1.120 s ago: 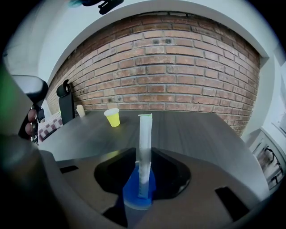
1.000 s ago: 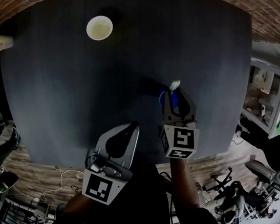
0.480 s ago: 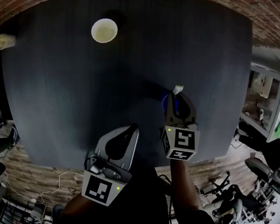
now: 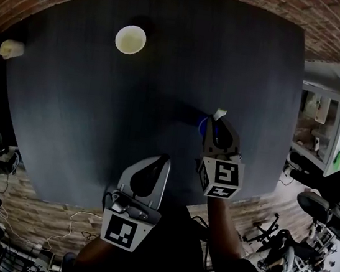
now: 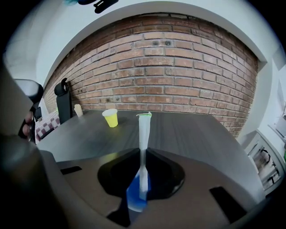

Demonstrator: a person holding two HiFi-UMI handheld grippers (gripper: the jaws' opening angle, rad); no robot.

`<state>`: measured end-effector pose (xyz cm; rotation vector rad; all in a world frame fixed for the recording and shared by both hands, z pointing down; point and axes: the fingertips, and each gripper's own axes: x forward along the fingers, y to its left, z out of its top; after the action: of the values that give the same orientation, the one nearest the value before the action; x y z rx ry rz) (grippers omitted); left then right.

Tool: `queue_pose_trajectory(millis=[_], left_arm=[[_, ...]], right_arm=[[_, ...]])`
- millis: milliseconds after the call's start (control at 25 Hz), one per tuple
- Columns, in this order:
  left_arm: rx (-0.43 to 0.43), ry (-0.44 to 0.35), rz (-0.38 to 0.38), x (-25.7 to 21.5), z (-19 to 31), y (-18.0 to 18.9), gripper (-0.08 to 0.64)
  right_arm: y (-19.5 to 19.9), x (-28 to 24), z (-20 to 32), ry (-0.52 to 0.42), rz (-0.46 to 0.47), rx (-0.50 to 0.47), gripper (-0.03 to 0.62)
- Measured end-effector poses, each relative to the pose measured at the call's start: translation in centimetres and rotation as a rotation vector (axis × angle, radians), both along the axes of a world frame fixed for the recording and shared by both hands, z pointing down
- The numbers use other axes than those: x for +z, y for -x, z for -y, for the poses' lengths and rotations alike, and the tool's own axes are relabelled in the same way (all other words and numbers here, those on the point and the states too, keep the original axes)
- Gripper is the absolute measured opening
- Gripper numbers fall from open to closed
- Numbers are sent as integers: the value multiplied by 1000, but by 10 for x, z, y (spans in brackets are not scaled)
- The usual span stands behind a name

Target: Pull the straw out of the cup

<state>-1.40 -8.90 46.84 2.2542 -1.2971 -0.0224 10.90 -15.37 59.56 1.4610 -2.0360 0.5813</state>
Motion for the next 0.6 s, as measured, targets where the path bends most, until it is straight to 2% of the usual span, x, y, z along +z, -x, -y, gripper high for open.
queue_pose_trajectory(millis=[320, 600], left_arm=[[11, -16, -5, -7, -12, -3, 5], [21, -33, -1, -18, -20, -10, 5]], right_arm=[[-1, -13, -10, -19, 17, 21, 37], [-7, -36, -9, -103, 33, 32, 37]])
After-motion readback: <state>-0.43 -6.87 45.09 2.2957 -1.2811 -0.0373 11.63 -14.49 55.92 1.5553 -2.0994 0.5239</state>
